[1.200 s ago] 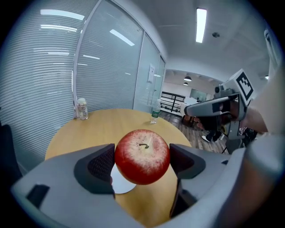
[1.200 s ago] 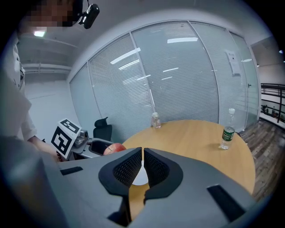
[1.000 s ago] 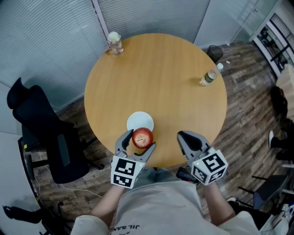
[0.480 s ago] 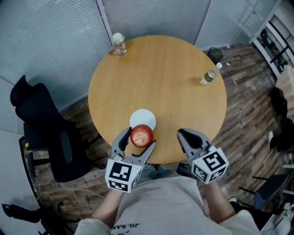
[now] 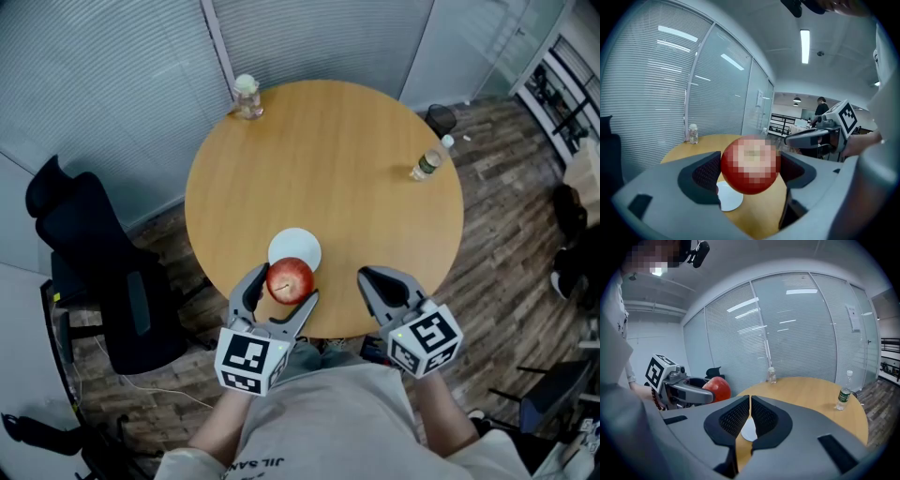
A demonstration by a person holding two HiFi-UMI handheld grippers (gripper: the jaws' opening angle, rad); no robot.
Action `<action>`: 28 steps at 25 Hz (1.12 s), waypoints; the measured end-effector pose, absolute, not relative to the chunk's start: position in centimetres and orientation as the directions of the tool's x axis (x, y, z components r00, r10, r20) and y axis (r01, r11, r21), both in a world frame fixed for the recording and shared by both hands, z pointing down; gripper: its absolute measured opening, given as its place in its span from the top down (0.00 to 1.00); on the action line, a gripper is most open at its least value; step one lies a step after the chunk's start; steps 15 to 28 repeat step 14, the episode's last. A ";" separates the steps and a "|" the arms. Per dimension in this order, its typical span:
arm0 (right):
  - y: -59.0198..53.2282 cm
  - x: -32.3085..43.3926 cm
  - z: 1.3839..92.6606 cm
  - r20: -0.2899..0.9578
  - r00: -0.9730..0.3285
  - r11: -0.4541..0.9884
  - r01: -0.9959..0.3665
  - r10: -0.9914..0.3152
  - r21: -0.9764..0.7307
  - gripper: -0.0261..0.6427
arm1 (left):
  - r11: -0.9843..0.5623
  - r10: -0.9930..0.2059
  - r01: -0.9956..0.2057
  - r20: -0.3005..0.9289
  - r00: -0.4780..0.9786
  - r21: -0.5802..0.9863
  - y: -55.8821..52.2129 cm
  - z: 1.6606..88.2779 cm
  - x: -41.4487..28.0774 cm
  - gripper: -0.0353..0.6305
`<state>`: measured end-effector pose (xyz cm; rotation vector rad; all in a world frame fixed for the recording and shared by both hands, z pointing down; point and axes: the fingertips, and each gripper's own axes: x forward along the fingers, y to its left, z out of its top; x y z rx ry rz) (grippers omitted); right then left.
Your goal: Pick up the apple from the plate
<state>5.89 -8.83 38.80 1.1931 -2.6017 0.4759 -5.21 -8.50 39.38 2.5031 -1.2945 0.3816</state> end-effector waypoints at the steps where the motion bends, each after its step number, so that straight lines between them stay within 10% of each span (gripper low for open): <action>1: -8.8 5.9 38.8 0.345 -0.639 0.614 -0.765 -0.688 -0.192 0.91 | -0.550 -0.746 -0.824 0.362 0.559 0.138 -8.5 39.3 -5.2 0.37; 28: -8.0 6.1 38.7 0.339 -0.641 0.617 -0.763 -0.689 -0.191 0.91 | -0.552 -0.750 -0.823 0.351 0.561 0.134 -7.8 38.8 -4.7 0.37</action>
